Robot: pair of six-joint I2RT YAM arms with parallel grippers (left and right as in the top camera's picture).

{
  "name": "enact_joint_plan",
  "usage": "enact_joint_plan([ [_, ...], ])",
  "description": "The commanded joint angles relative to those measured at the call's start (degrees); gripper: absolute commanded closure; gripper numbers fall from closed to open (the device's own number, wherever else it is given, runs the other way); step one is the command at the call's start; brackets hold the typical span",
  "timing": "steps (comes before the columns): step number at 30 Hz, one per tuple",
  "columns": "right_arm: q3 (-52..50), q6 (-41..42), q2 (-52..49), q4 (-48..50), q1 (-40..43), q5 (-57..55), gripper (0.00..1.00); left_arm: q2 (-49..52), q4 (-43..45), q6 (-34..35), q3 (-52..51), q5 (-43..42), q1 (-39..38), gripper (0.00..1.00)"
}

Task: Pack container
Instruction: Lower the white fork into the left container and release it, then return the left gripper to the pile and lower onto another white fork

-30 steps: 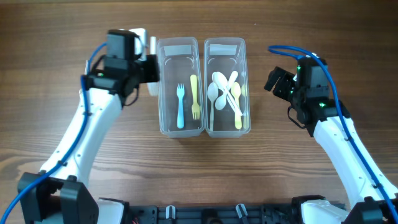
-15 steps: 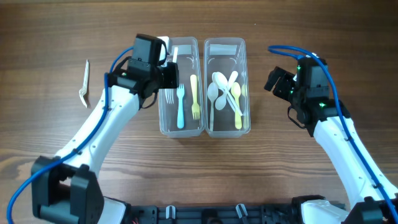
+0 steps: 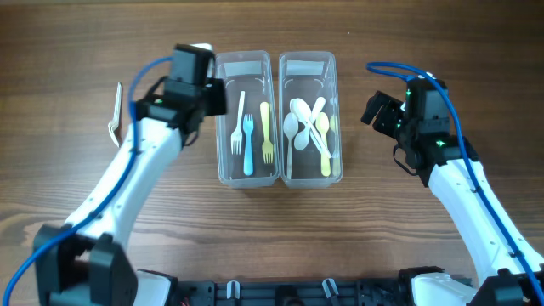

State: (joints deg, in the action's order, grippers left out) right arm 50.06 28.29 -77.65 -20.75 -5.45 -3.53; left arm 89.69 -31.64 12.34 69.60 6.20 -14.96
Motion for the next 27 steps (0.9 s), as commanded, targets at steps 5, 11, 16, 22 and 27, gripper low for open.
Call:
enact_joint_plan([
  [5,0.0,0.3,-0.2,0.2,0.0,-1.2,0.0,-1.2,-1.2,-6.4,0.3,12.3,10.6,0.55],
  [11,0.0,0.3,-0.2,0.2,0.0,-1.2,0.0,3.7,-0.7,-6.4,-0.3,11.8,18.5,0.53],
  [16,0.0,0.3,-0.2,0.2,0.0,-1.2,0.0,9.7,1.1,-6.4,-0.3,7.5,23.4,0.55],
  [22,0.0,0.3,-0.2,0.2,0.0,-1.2,0.0,16.5,3.4,-7.9,-0.3,6.7,26.1,0.6],
  [27,0.0,0.3,-0.2,0.2,0.0,-1.2,0.0,19.7,5.0,-9.3,-0.3,5.8,26.2,0.65],
])
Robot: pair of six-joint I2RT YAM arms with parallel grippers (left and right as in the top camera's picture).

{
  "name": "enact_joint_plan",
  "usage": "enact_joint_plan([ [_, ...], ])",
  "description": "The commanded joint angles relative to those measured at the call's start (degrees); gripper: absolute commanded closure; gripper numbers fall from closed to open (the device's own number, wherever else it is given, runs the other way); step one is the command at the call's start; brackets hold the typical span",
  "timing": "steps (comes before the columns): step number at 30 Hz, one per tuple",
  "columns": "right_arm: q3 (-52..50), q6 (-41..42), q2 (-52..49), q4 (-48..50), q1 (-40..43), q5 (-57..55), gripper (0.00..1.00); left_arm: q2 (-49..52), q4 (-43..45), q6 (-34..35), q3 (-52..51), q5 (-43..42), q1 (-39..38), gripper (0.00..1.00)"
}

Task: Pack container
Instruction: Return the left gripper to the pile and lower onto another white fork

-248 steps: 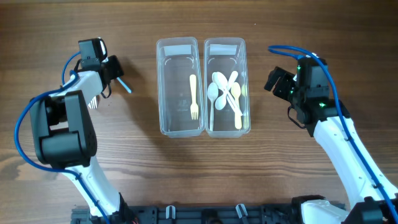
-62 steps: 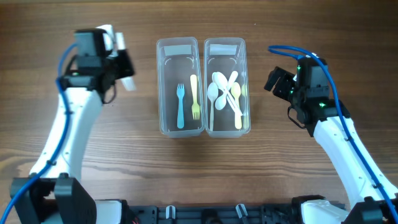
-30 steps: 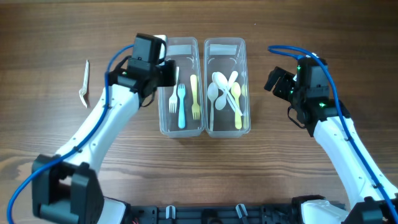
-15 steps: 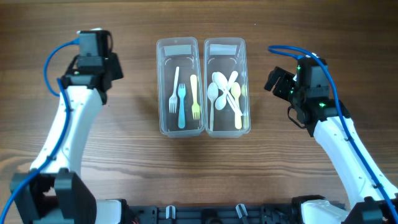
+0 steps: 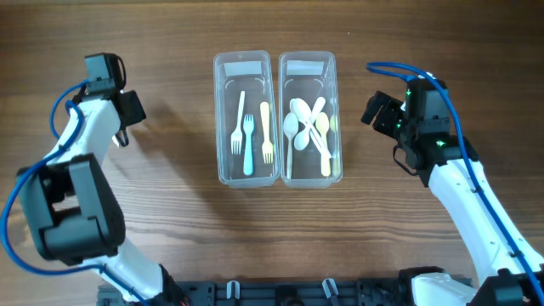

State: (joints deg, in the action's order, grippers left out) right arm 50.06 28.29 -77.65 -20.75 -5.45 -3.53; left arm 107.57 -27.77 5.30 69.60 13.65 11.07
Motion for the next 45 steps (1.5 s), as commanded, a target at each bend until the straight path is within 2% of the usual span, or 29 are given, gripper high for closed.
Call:
enact_joint_plan([
  [1,0.0,0.3,-0.2,0.2,0.0,-1.2,0.0,2.0,1.3,-2.3,-0.3,-1.6,0.2,0.65],
  [7,0.0,0.3,-0.2,0.2,0.0,-1.2,0.0,2.3,3.9,-5.2,-0.3,-1.7,0.2,0.57],
  [14,0.0,0.3,-0.2,0.2,0.0,-1.2,0.0,3.1,5.0,-7.5,-0.3,-1.7,0.2,0.53],
  [17,0.0,0.3,-0.2,0.2,0.0,-1.2,0.01,4.2,5.3,-9.5,-0.3,-1.7,0.2,0.53],
  [35,0.0,0.3,-0.2,0.2,0.0,-1.2,0.0,6.7,6.9,-9.6,-0.3,-1.6,0.2,0.49],
  [45,0.0,0.3,-0.2,0.2,0.0,-1.2,0.0,6.7,7.5,-12.5,-0.3,-1.6,0.2,0.49],
])
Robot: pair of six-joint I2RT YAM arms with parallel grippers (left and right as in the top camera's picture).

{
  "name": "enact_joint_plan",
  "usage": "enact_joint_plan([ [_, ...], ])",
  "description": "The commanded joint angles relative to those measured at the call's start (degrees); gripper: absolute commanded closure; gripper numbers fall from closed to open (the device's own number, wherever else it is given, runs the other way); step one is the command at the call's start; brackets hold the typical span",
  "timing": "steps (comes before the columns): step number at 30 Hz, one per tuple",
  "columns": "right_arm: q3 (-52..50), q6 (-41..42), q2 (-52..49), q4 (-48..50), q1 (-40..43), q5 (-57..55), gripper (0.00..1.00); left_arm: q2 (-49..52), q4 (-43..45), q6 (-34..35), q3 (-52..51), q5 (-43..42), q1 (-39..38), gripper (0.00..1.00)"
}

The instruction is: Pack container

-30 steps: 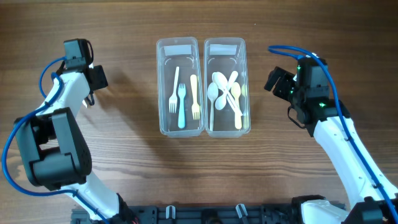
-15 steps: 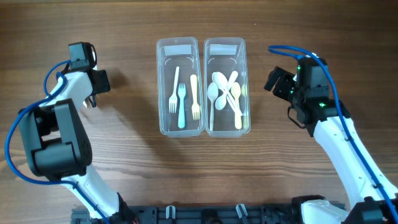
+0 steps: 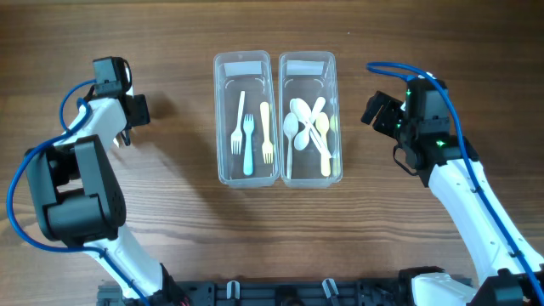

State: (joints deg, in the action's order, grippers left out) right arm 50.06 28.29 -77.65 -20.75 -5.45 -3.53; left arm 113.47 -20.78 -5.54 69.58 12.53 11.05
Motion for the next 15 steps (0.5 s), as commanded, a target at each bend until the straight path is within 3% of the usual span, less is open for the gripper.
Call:
enact_joint_plan([
  [1,0.0,0.3,-0.2,0.2,0.0,-1.2,0.0,0.8,0.6,-1.8,-0.3,-0.5,0.3,0.49],
  [15,0.0,0.3,-0.2,0.2,0.0,-1.2,0.0,1.0,1.1,-1.8,-0.3,-1.7,2.4,0.5],
])
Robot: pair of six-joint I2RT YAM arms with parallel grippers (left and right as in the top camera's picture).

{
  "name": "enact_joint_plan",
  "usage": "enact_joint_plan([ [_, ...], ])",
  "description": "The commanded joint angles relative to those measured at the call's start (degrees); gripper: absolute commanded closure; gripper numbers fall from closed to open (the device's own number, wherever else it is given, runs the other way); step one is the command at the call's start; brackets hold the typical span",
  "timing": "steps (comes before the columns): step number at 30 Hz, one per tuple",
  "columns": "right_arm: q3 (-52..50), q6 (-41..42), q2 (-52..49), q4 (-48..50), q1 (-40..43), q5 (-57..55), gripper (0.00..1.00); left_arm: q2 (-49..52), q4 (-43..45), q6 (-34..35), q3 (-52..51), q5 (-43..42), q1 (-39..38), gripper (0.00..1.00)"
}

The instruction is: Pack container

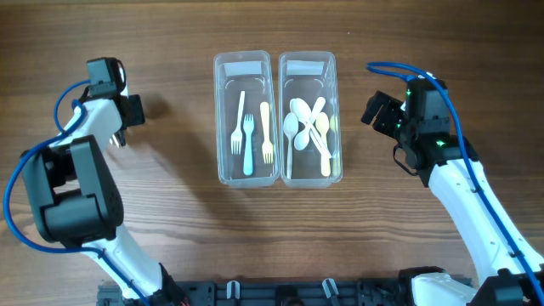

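Note:
Two clear containers stand side by side mid-table. The left container holds a white, a blue and a yellow fork. White and yellow spoons lie in the right container. My left gripper is low over the wood well to the left of the containers; its jaws and whatever is beneath them are hidden by the wrist. My right gripper hovers open and empty just right of the spoon container.
The bare wooden table stretches in front of the containers. My left arm folds back along the left edge, and the right arm runs down the right side.
My left gripper has shifted slightly to the left, staying low over the same patch of wood. The right arm and both containers are unchanged.
At first my left gripper was beside the fork container, and a white utensil lay on the table at the far left. Then the gripper stood over that utensil, covering it, and it has stayed there with small shifts. The right arm never moved.

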State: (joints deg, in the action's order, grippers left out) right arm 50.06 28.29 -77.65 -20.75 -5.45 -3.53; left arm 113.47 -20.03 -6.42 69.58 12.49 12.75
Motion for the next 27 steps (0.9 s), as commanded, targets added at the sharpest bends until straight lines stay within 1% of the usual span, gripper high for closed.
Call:
enact_joint_plan([
  [1,0.0,0.3,-0.2,0.2,0.0,-1.2,0.0,1.1,0.4,-0.9,-0.3,-2.1,0.7,0.49],
  [15,0.0,0.3,-0.2,0.2,0.0,-1.2,0.0,5.5,0.1,-0.9,-0.3,-3.0,0.6,0.5],
  [18,0.0,0.3,-0.2,0.2,0.0,-1.2,0.0,5.5,0.1,-0.9,-0.3,-3.1,0.6,0.53],
  [22,0.0,0.3,-0.2,0.2,0.0,-1.2,0.0,5.5,-1.0,-0.8,-0.3,-6.1,-0.1,0.62],
  [27,0.0,0.3,-0.2,0.2,0.0,-1.2,0.0,5.5,-2.0,-0.7,-0.3,-7.1,-2.6,0.62],
])
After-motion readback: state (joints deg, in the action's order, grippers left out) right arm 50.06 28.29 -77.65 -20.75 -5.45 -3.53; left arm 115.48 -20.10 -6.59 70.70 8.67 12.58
